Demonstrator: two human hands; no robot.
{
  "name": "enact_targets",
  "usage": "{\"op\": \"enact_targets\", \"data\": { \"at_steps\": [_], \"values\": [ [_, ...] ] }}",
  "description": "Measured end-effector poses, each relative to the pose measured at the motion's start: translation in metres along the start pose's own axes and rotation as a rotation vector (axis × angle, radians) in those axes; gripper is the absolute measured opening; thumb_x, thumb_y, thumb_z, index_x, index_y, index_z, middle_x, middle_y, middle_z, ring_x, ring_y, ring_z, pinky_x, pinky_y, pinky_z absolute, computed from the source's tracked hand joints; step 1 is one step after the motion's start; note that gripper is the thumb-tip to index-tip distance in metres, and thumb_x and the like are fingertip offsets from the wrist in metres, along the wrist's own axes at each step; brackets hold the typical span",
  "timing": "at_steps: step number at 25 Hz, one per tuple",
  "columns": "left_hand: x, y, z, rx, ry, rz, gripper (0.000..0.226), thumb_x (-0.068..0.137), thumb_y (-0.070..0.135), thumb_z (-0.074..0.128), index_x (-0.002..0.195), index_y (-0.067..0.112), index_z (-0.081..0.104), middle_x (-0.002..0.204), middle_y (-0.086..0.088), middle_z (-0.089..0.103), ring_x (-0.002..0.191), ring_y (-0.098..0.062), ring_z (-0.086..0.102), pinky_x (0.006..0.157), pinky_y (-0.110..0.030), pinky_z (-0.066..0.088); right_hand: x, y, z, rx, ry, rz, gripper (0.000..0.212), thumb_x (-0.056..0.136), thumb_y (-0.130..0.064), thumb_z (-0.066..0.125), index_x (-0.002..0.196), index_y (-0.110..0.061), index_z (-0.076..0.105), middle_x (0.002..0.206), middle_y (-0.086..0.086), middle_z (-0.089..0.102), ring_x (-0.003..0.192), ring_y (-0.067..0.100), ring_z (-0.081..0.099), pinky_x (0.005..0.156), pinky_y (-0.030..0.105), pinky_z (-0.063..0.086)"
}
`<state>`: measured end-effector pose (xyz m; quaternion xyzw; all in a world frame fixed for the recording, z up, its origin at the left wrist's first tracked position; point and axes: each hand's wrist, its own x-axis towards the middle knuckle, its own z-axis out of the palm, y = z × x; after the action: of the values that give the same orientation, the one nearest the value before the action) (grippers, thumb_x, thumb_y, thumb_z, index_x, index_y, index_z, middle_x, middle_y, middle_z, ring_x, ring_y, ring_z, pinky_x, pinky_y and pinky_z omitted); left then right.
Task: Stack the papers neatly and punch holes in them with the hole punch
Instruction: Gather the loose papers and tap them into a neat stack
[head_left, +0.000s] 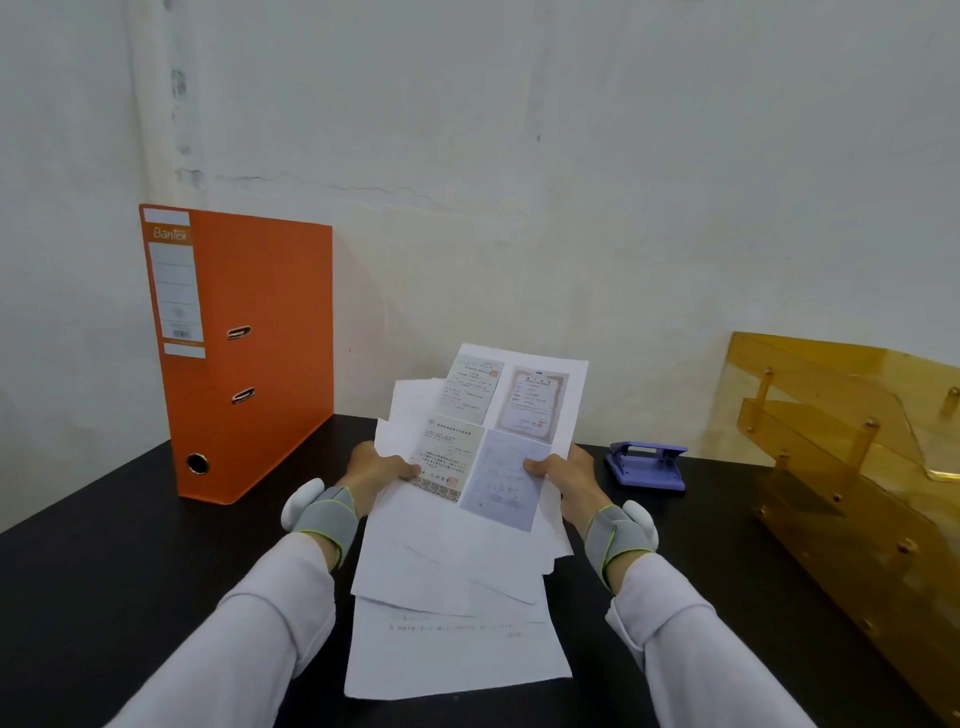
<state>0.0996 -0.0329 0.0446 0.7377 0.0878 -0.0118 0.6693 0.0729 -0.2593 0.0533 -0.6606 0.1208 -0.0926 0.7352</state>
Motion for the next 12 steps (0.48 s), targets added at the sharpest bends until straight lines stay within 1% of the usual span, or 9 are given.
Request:
{"op": "enact_targets", "data": {
  "at_steps": [3, 5, 7, 9, 11, 12],
  "values": [
    [0.001, 0.020, 0.002, -0.009, 0.050, 0.123, 0.051, 0.066, -0.003, 0.077, 0.114, -0.008, 0.060, 0.121, -0.023, 0.063, 0.107, -0.038, 0.062, 0.097, -0.048, 0.049, 0.006, -0.016, 0.001, 0.031, 0.046, -0.065, 0.041, 0.077, 0.015, 0.062, 0.117, 0.005, 0.059, 0.119, 0.023, 0.063, 0.102, 0.040, 0.062, 0.086, 0.044, 0.052],
    [0.000, 0.035, 0.005, 0.034, 0.084, 0.202, 0.049, 0.065, 0.001, 0.079, 0.111, -0.006, 0.062, 0.120, -0.022, 0.064, 0.106, -0.036, 0.062, 0.095, -0.045, 0.051, 0.009, -0.029, 0.000, 0.055, 0.101, -0.116, 0.037, 0.076, 0.010, 0.065, 0.113, 0.003, 0.062, 0.114, 0.022, 0.065, 0.094, 0.036, 0.063, 0.084, 0.044, 0.053],
    [-0.002, 0.050, 0.009, 0.060, 0.119, 0.279, 0.044, 0.067, 0.003, 0.079, 0.108, -0.004, 0.064, 0.118, -0.021, 0.066, 0.104, -0.035, 0.063, 0.089, -0.039, 0.052, 0.011, -0.043, 0.000, 0.076, 0.133, -0.174, 0.034, 0.075, 0.003, 0.070, 0.108, -0.002, 0.065, 0.107, 0.017, 0.067, 0.090, 0.032, 0.064, 0.084, 0.043, 0.054],
    [-0.005, 0.063, 0.013, 0.068, 0.145, 0.354, 0.040, 0.067, 0.005, 0.078, 0.105, -0.001, 0.066, 0.116, -0.020, 0.067, 0.098, -0.031, 0.063, 0.082, -0.032, 0.050, 0.012, -0.056, -0.001, 0.066, 0.166, -0.247, 0.029, 0.075, -0.001, 0.071, 0.103, -0.009, 0.066, 0.102, 0.011, 0.068, 0.089, 0.031, 0.065, 0.082, 0.039, 0.055],
    [-0.009, 0.074, 0.016, 0.069, 0.170, 0.442, 0.035, 0.068, 0.005, 0.077, 0.101, 0.002, 0.066, 0.112, -0.018, 0.068, 0.093, -0.027, 0.061, 0.079, -0.031, 0.050, 0.011, -0.068, 0.000, 0.020, 0.220, -0.346, 0.027, 0.075, -0.002, 0.070, 0.097, -0.017, 0.064, 0.096, 0.005, 0.067, 0.086, 0.026, 0.064, 0.078, 0.035, 0.054],
    [-0.012, 0.080, 0.018, 0.079, 0.191, 0.491, 0.033, 0.068, 0.005, 0.076, 0.100, 0.003, 0.066, 0.111, -0.017, 0.069, 0.094, -0.028, 0.062, 0.080, -0.033, 0.052, 0.010, -0.072, 0.001, -0.008, 0.246, -0.398, 0.027, 0.075, -0.002, 0.069, 0.097, -0.017, 0.064, 0.094, 0.003, 0.066, 0.085, 0.025, 0.063, 0.078, 0.035, 0.054]
  ]
}}
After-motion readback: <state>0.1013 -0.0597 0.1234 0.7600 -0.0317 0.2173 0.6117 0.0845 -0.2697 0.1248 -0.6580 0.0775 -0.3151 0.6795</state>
